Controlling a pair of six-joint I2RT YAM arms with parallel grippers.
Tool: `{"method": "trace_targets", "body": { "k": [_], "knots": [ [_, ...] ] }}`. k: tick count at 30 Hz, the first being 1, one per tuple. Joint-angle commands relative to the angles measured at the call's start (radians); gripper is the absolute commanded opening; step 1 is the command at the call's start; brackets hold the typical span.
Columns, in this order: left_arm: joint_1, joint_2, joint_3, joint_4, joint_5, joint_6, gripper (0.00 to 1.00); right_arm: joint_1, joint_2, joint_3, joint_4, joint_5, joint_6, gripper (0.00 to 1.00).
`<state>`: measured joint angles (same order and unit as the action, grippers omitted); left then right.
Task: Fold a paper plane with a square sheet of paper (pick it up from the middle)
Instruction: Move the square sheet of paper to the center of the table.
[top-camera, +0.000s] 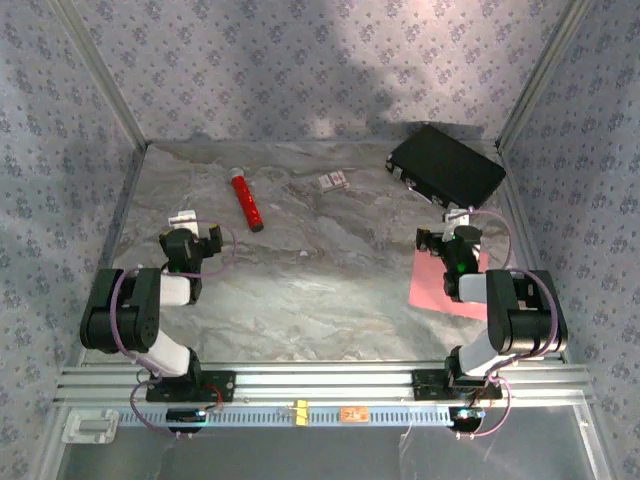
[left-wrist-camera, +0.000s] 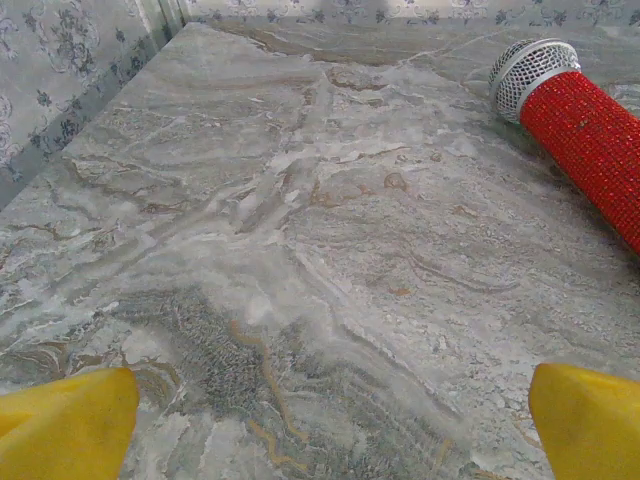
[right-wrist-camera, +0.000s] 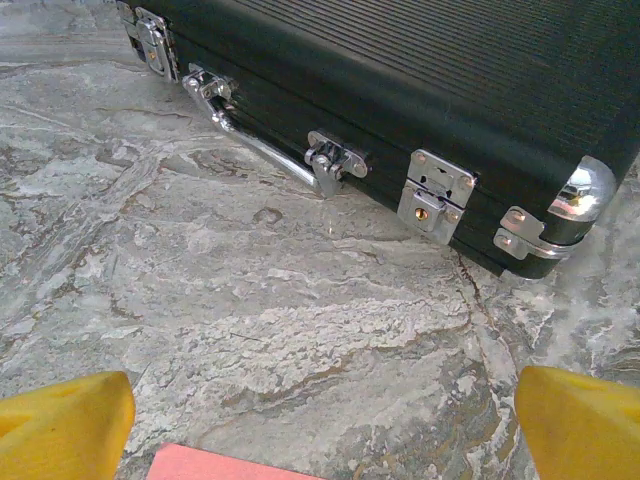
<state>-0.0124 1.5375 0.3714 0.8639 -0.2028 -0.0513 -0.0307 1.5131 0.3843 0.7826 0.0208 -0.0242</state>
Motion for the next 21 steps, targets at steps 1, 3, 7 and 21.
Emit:
{"method": "trace_targets", "body": {
  "k": [1, 3, 7, 21],
  "knots": [
    [0.008, -0.001, 0.014, 0.009, -0.013, -0.012, 1.00, -0.004, 0.005, 0.021, -0.008, -0.005, -0.009, 0.99],
    [0.007, -0.001, 0.014, 0.009, -0.012, -0.012, 1.00, -0.003, 0.004, 0.022, -0.007, -0.004, -0.008, 0.99],
    [0.007, -0.002, 0.015, 0.007, -0.010, -0.012, 1.00, -0.003, 0.004, 0.021, -0.008, -0.004, -0.009, 0.99],
    [0.008, -0.002, 0.017, 0.003, 0.004, -0.007, 1.00, -0.012, 0.005, 0.021, -0.008, -0.019, -0.003, 0.99]
  ]
}}
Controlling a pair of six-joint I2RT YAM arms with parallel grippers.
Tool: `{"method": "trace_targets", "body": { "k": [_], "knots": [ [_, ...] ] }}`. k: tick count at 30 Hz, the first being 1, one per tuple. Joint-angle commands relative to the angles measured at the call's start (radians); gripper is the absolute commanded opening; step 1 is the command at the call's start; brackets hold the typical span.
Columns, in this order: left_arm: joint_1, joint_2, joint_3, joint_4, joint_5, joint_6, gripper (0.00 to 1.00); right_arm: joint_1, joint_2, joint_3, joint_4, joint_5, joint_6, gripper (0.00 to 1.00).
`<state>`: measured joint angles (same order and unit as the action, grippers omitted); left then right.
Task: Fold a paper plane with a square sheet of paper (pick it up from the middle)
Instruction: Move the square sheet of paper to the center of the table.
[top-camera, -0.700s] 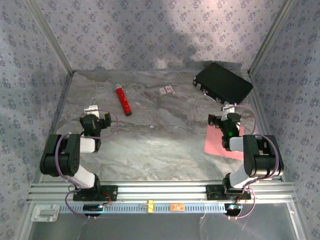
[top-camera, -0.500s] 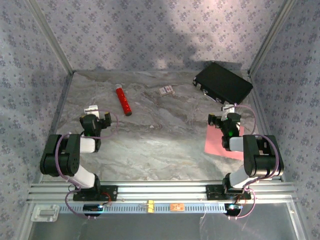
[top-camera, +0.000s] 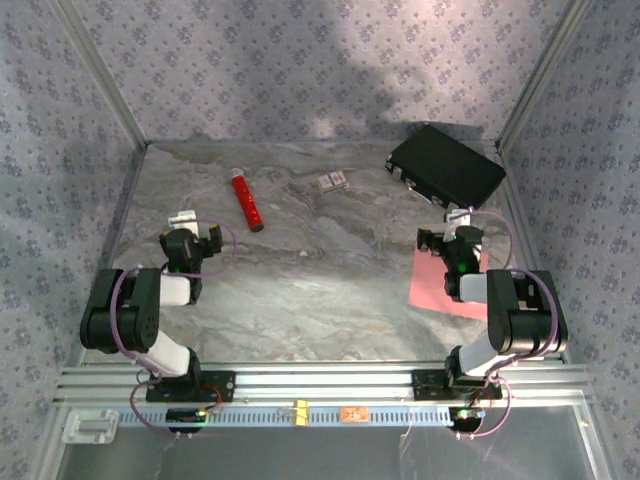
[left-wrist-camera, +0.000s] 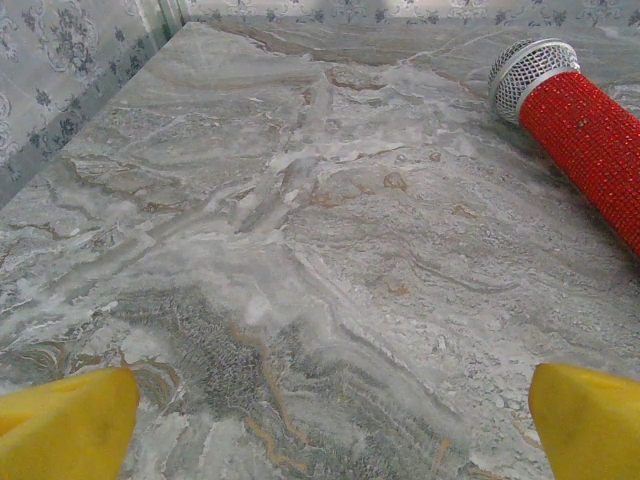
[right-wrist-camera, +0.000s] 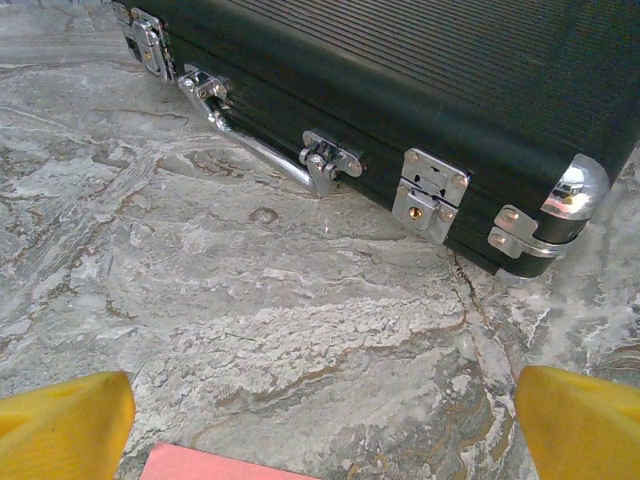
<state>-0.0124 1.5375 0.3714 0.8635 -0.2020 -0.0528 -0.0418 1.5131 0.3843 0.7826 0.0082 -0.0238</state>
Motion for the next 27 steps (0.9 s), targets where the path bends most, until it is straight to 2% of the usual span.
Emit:
{"method": "trace_targets", "body": {
  "k": [1, 12, 15, 20, 24, 25, 27],
  "knots": [
    [0.007, -0.001, 0.017, 0.005, 0.002, -0.005, 1.00, 0.000, 0.005, 0.021, -0.008, -0.006, -0.004, 0.99],
    [0.008, -0.013, -0.060, 0.132, 0.007, -0.005, 1.00, 0.006, -0.001, 0.015, -0.001, -0.005, -0.011, 0.99],
    [0.006, -0.028, -0.066, 0.136, 0.010, -0.005, 1.00, 0.014, -0.022, 0.038, -0.055, 0.005, -0.019, 0.99],
    [0.008, -0.126, -0.053, 0.019, -0.053, -0.028, 1.00, 0.007, -0.099, 0.114, -0.262, 0.051, 0.024, 0.99],
    [0.007, -0.251, -0.029, -0.164, -0.078, -0.059, 1.00, 0.004, -0.197, 0.215, -0.560, 0.055, 0.152, 0.99],
    [0.008, -0.287, -0.016, -0.233, -0.101, -0.091, 1.00, -0.003, -0.217, 0.257, -0.665, 0.038, 0.201, 0.99],
    [0.007, -0.346, -0.001, -0.343, -0.155, -0.176, 1.00, -0.045, -0.237, 0.311, -0.791, -0.074, 0.302, 0.99]
  ]
}}
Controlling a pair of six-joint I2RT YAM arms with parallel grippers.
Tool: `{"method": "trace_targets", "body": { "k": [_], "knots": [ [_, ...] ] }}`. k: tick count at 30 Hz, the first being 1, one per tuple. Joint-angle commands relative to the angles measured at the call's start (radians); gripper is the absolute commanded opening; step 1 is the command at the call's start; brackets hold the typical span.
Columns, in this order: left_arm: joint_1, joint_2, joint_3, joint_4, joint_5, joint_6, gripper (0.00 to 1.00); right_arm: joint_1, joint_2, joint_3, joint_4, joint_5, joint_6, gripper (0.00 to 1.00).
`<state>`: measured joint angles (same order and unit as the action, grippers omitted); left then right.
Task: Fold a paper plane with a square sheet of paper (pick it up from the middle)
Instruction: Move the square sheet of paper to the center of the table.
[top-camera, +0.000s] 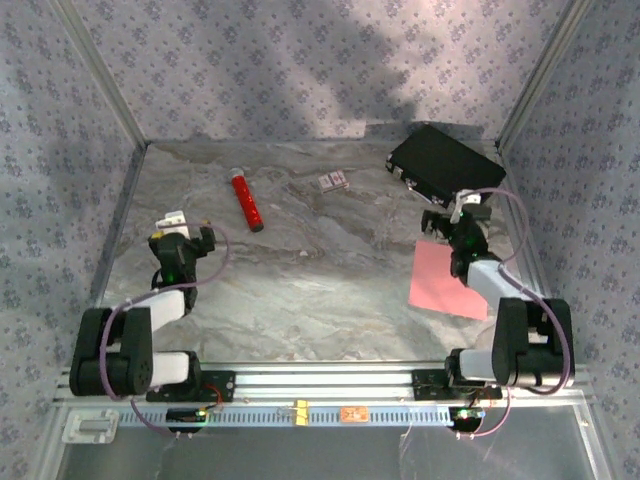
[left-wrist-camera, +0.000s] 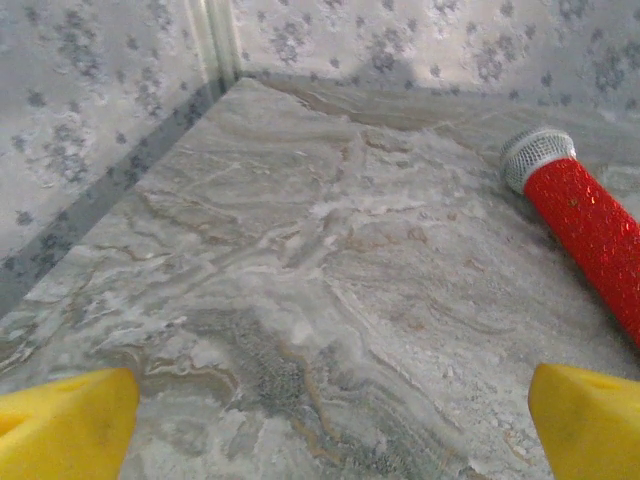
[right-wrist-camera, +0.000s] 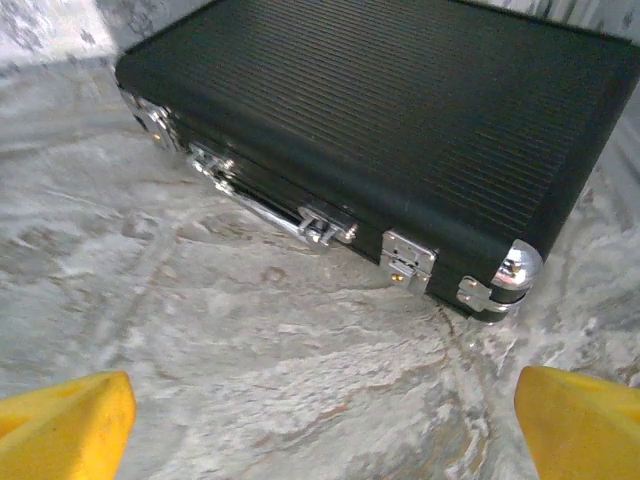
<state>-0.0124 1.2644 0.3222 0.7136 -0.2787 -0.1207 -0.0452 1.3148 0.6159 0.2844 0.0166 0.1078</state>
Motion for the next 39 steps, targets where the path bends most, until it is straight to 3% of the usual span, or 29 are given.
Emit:
{"method": "trace_targets", "body": {
  "k": [1, 5, 8, 10, 11, 14, 15, 19, 22, 27, 33, 39],
  "knots": [
    [0.008, -0.097, 0.055, -0.242, -0.092, -0.149, 1.00, -0.067, -0.038, 0.103, -0.364, -0.132, 0.233, 0.99],
    [0.005, -0.176, 0.128, -0.460, -0.033, -0.166, 1.00, -0.128, -0.029, 0.146, -0.522, -0.263, 0.320, 0.99],
    [0.005, -0.204, 0.217, -0.665, -0.033, -0.297, 1.00, -0.147, -0.026, 0.147, -0.611, -0.289, 0.360, 0.99],
    [0.005, -0.212, 0.257, -0.763, 0.026, -0.367, 1.00, -0.155, -0.028, 0.127, -0.650, -0.283, 0.394, 0.99],
    [0.007, -0.216, 0.265, -0.780, 0.092, -0.362, 1.00, -0.159, -0.031, 0.115, -0.651, -0.288, 0.400, 0.99],
    [0.015, -0.251, 0.241, -0.724, 0.466, -0.237, 1.00, -0.163, -0.037, 0.080, -0.660, -0.279, 0.425, 0.98],
    [0.015, -0.273, 0.215, -0.686, 0.525, -0.246, 1.00, -0.163, -0.036, 0.071, -0.659, -0.278, 0.431, 0.98],
    [0.075, -0.366, 0.101, -0.580, 0.532, -0.432, 1.00, -0.164, -0.019, 0.046, -0.659, -0.278, 0.432, 0.97],
    [0.134, -0.372, 0.119, -0.644, 0.645, -0.456, 1.00, -0.166, 0.001, 0.039, -0.653, -0.297, 0.426, 0.97],
    [0.139, -0.284, 0.188, -0.732, 0.798, -0.448, 1.00, -0.163, 0.052, 0.037, -0.628, -0.333, 0.436, 0.96],
    [0.085, -0.255, 0.223, -0.803, 0.835, -0.445, 1.00, -0.118, 0.123, 0.056, -0.623, -0.362, 0.442, 0.95],
    [-0.162, -0.213, 0.260, -0.843, 0.691, -0.432, 1.00, -0.021, 0.165, 0.070, -0.587, -0.371, 0.510, 0.95]
  ]
}}
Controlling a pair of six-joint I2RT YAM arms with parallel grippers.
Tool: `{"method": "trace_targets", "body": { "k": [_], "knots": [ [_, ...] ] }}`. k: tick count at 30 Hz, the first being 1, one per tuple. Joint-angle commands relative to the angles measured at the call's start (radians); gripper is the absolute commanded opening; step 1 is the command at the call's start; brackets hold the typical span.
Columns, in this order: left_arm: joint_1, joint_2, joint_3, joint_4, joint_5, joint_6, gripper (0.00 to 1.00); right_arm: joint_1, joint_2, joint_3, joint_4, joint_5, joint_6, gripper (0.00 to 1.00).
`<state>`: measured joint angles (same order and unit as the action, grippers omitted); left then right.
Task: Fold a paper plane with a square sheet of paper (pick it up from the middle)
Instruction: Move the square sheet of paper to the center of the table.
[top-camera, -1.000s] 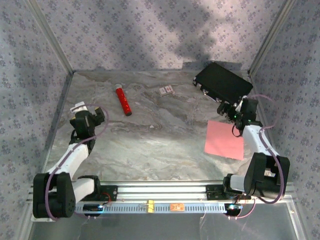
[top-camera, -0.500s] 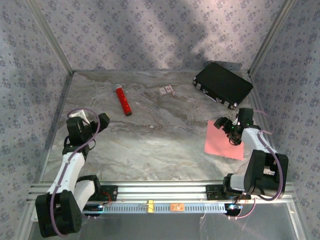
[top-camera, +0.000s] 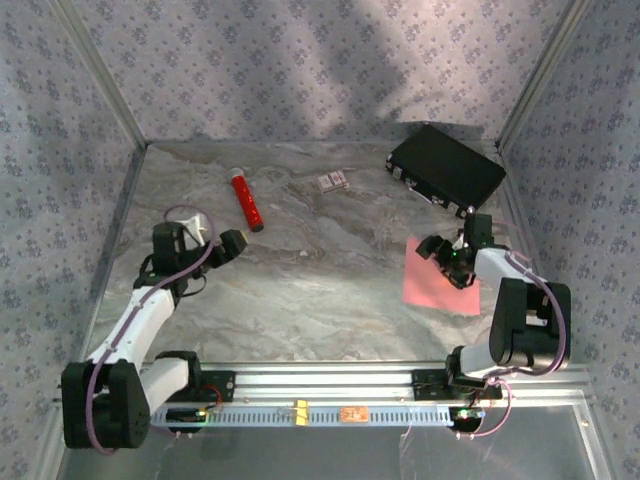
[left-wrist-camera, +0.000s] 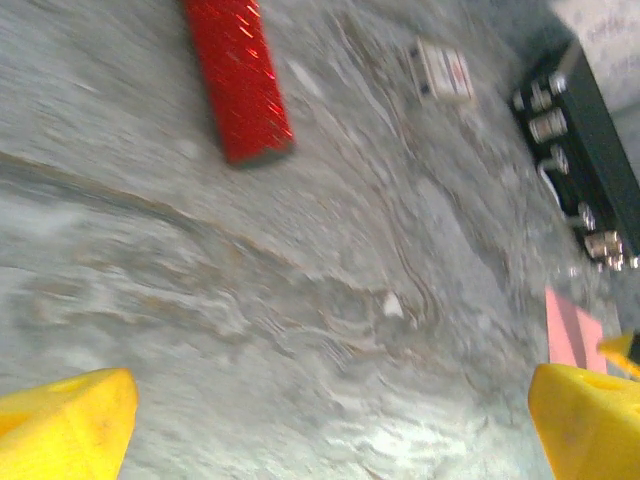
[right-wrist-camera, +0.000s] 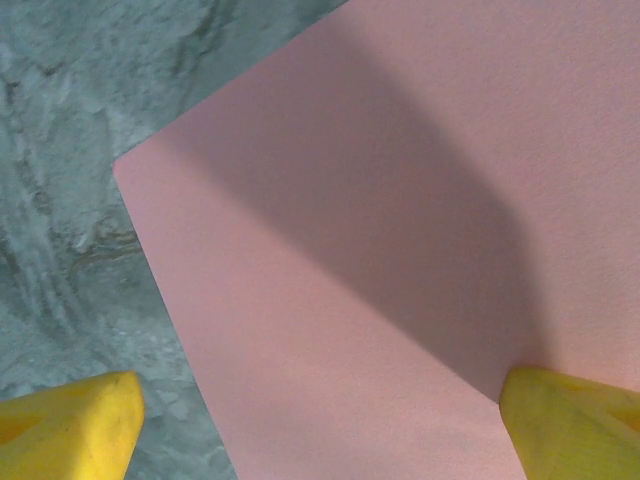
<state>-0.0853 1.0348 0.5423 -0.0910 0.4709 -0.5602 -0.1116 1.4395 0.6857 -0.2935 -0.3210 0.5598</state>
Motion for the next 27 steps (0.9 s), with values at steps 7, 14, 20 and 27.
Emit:
{"method": "trace_targets", "body": {
  "k": [7, 14, 20, 27],
  "knots": [
    [-0.337, 0.069, 0.078, -0.046, -0.311, -0.023, 1.00, 0.273, 0.082, 0.040, 0.040, 0.049, 0.221, 0.95],
    [-0.338, 0.004, 0.082, -0.182, -0.538, -0.018, 1.00, 0.458, 0.138, 0.085, 0.083, 0.144, 0.351, 0.96],
    [-0.144, -0.111, -0.070, 0.017, -0.204, -0.139, 1.00, 0.553, 0.212, 0.104, 0.161, 0.146, 0.463, 0.96],
    [0.028, -0.208, -0.115, -0.022, 0.006, -0.083, 1.00, 0.656, 0.281, 0.146, 0.218, 0.152, 0.582, 0.96]
  ]
}}
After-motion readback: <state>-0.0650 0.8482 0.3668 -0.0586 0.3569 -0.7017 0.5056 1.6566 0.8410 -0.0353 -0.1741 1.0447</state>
